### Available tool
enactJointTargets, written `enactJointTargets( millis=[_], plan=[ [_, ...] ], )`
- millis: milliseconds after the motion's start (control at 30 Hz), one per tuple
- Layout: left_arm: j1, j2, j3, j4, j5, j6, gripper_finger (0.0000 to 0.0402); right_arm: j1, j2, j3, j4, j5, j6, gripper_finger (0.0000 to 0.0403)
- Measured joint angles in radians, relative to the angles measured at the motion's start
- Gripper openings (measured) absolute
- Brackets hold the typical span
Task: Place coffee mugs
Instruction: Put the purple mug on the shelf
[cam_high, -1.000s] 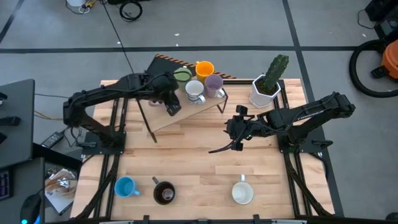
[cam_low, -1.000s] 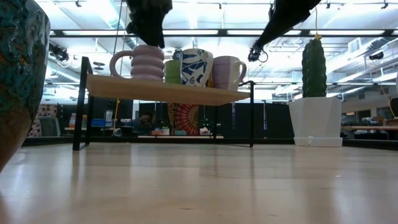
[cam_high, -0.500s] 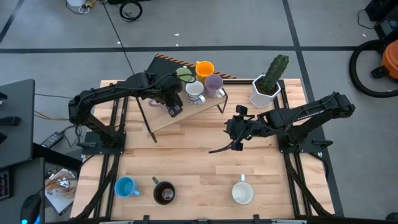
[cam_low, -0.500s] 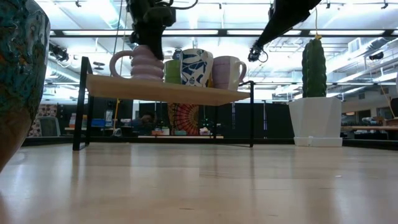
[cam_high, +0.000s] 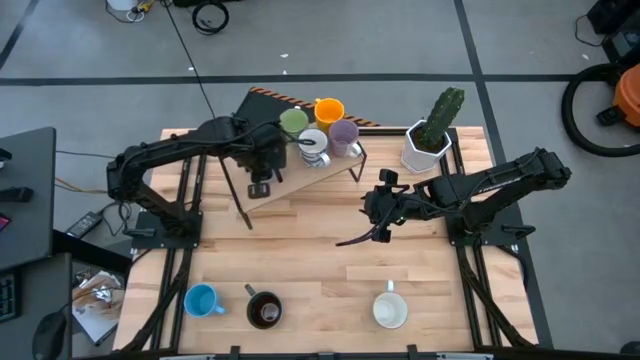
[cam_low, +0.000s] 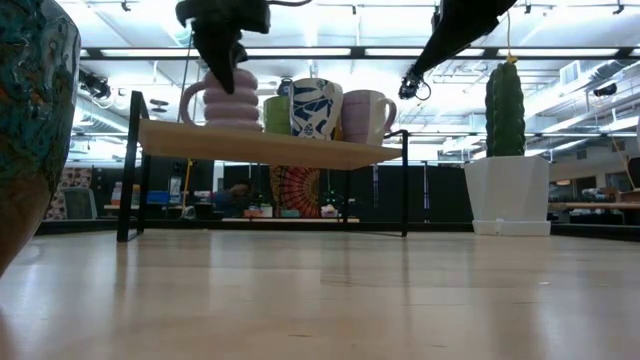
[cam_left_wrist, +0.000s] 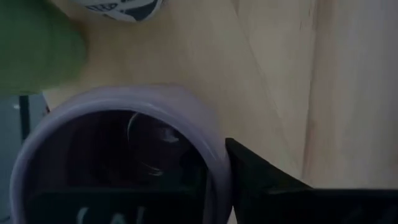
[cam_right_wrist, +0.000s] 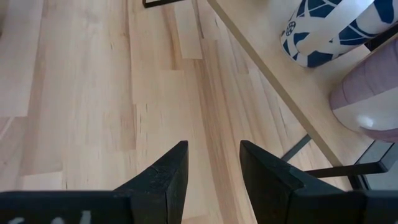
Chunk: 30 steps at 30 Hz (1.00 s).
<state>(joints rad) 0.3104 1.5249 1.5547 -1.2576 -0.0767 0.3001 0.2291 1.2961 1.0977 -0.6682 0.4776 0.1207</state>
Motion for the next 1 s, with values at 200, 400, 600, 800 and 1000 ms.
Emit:
enactJointTargets(
  millis=[200,400,600,800,1000],
  plan=[
    [0.014,-0.014,0.003,-0.010,-0.001,0.110,0.0046,0.000,0.000,0.000,0.001,0.000,-0.001,0.0151],
    [0.013,-0.014,0.004,-0.019,0.038,0.259,0.0047,0.000,0.000,0.000,0.001,0.000,-0.001,0.0151],
    [0.013,-0.014,0.005,-0.012,0.036,0.348,0.0051,0.000,0.000,0.000,0.002,0.000,-0.001,0.0151],
    [0.013,-0.014,0.005,0.066,0.033,0.213,0.0053,0.000,0.000,0.000,0.002,0.000,0.000,0.0151],
    [0.010,-0.014,0.005,0.072,0.033,0.188,0.0054,0.000,0.000,0.000,0.010,0.000,0.000,0.0151]
  ],
)
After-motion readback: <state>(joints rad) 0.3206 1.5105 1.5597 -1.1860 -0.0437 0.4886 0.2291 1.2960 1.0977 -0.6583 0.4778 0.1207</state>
